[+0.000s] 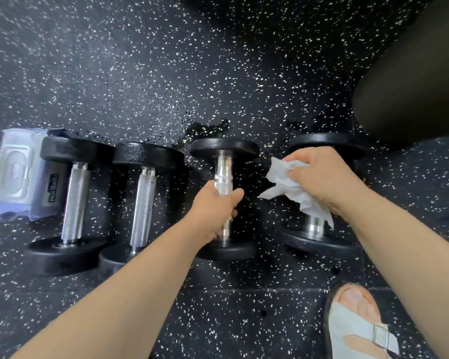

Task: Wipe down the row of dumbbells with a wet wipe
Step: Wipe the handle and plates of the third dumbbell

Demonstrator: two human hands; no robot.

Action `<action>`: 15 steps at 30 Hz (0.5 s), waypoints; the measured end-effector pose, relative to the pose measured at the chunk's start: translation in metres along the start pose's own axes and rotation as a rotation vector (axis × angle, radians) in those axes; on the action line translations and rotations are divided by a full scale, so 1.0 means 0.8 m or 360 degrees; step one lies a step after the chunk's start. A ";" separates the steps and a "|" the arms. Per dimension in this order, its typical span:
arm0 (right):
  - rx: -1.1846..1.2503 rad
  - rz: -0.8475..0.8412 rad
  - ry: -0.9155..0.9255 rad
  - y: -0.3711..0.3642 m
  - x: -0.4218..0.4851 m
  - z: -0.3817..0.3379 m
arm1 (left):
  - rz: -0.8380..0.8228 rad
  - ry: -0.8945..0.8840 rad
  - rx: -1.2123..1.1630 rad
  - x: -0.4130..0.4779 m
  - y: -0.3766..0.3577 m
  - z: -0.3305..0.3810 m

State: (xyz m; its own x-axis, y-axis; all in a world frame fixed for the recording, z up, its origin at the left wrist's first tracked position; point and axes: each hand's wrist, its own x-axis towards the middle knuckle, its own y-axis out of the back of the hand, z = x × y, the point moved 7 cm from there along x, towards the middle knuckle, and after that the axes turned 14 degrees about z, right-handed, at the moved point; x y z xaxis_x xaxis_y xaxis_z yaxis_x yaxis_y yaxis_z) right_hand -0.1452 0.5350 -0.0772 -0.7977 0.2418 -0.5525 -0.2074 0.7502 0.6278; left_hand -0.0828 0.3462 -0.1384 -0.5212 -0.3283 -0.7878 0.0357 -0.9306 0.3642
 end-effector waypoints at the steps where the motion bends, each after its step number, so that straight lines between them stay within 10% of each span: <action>1: 0.0022 0.0020 -0.0027 0.002 -0.001 0.001 | -0.0032 0.0032 -0.0036 -0.001 -0.002 0.001; 15: 0.0122 -0.0014 -0.0285 0.003 -0.001 0.011 | -0.0024 -0.0058 0.0341 0.001 0.014 0.029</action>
State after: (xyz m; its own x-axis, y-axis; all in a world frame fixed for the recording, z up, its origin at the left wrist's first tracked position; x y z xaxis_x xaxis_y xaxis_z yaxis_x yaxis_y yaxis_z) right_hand -0.1404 0.5419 -0.0799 -0.6812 0.3353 -0.6508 -0.1648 0.7959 0.5825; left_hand -0.1023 0.3394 -0.1232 -0.5508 -0.3051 -0.7769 -0.1523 -0.8784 0.4529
